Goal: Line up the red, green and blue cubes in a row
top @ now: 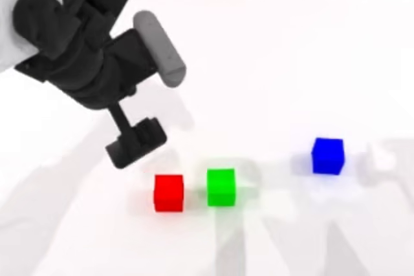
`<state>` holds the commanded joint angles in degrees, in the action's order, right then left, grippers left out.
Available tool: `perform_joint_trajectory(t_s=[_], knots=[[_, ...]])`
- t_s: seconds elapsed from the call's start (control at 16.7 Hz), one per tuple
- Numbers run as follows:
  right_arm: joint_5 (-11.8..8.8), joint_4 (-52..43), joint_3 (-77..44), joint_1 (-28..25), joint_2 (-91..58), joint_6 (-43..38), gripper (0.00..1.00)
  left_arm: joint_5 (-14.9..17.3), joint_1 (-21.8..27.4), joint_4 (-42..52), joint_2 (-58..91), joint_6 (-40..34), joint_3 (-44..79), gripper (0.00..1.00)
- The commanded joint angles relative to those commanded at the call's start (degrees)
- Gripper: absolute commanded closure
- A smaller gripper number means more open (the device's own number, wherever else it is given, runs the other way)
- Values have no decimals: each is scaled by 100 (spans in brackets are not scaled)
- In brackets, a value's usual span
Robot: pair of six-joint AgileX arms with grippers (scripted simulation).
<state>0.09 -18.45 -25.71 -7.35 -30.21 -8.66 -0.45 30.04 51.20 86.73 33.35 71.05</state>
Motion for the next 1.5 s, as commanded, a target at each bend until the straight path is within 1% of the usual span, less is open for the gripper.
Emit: perform_joint_trajectory(t_s=[0.48,0.66,0.78,0.96,1.08,1.5], knots=[[-10,-2561,-3277,-915,-4810,-1101,0,-58,-1864,-2566,-4894,-1742,-4147,0],[-23,-3374,-4357,-1217,-6202,-1460,0,-43,-2396,-3481,-6402,-2325,-5413,0],[-24,-3816,-4993,-1383,-6979,-1668,0,-21,-2667,-4019,-7198,-2661,-6068,0],[-14,-4287,-5735,-1560,-7863,-1906,0,16,-2961,-4691,-8096,-3073,-6746,0],[-5,-4470,-6049,-1629,-8214,-2007,0,36,-3074,-4990,-8499,-3255,-6996,0],[-3,-4539,-6183,-1632,-8348,-2049,0,45,-3119,-5120,-8673,-3335,-7105,0]])
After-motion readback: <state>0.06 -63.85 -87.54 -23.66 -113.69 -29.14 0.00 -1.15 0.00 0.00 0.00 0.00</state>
